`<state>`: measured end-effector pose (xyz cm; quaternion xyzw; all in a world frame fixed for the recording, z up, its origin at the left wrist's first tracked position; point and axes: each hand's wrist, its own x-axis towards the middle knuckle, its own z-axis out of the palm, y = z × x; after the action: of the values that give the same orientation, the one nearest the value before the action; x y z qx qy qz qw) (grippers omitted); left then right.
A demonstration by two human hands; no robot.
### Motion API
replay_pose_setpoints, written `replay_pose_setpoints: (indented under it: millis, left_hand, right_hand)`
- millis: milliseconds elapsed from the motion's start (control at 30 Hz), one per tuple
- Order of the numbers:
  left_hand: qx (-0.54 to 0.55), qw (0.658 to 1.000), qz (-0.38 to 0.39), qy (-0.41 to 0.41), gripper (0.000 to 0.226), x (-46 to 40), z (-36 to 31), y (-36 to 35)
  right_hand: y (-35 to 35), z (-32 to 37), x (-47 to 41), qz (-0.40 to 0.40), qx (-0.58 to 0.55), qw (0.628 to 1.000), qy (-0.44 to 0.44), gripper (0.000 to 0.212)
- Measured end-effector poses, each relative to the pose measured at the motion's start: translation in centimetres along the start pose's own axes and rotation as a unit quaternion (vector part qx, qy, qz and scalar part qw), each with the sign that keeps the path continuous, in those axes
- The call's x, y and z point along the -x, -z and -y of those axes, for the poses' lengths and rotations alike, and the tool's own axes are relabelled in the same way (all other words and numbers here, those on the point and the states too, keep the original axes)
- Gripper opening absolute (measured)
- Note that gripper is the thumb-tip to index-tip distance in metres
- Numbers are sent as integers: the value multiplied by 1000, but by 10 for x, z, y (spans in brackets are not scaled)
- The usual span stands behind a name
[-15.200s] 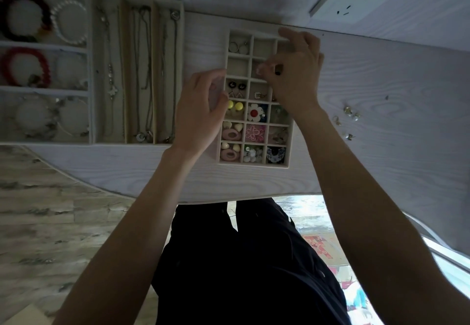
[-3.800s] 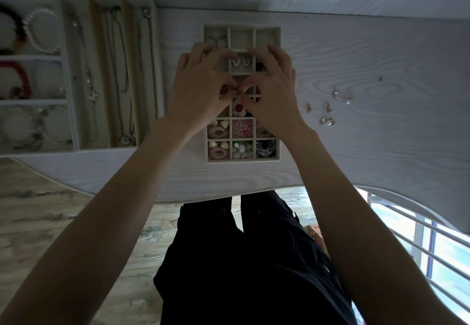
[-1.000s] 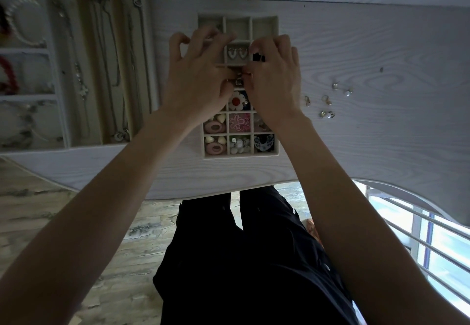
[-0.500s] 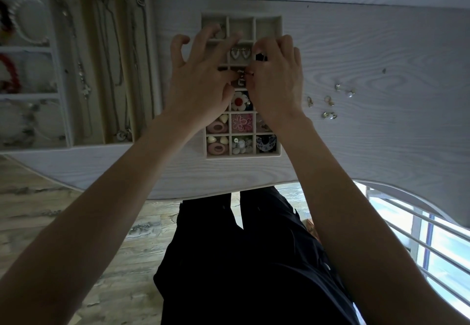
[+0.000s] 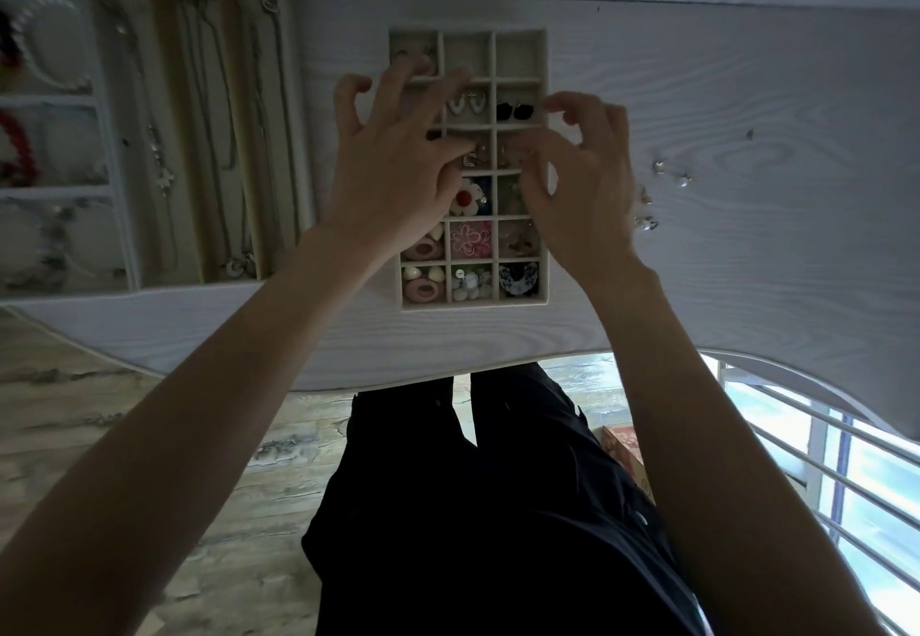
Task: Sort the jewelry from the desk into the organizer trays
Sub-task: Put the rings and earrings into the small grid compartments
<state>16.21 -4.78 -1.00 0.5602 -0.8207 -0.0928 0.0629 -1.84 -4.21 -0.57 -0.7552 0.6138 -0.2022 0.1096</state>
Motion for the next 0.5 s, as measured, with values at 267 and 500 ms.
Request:
replay_pose_setpoints:
  millis: [267,500]
  left_hand:
    - [-3,1000,-23,2,29,5,0,-6]
    - [16,999,-35,27,28,5,2,-8]
  right_hand:
    - [-11,7,2,53,21,998,33,22]
    - [-14,14,0,57,82,994,51,22]
